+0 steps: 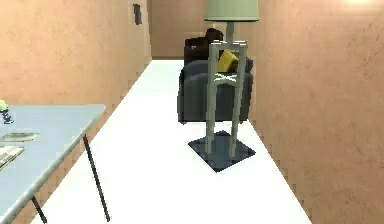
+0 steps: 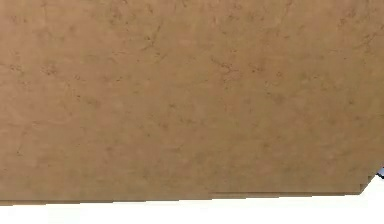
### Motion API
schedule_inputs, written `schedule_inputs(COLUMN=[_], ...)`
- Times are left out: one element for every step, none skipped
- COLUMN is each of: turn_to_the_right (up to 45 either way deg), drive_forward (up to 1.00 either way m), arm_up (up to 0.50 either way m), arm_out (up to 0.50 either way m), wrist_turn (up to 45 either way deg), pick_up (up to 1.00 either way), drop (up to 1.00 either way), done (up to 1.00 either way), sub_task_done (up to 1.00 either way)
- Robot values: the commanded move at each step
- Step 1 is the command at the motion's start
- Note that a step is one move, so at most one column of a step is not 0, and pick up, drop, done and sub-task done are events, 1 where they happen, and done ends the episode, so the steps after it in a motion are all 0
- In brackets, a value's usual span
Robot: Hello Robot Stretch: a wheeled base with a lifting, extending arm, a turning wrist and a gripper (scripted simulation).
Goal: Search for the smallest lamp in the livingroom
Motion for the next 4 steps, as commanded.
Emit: schedule_inputs(turn_to_the_right=[0.0, -45.0, -21.0, 0.0], drive_forward=[0.6, 0.0, 0.0, 1.0], arm_up=[0.0, 0.0, 0.0, 0.0], arm_out=[0.0, 0.0, 0.0, 0.0], wrist_turn=[0.0, 0.0, 0.0, 0.0], pick_up=[0.0, 0.0, 0.0, 0.0], drop=[0.0, 0.0, 0.0, 0.0], done=[0.0, 0.0, 0.0, 0.0], sub_task_done=[0.0, 0.0, 0.0, 0.0])
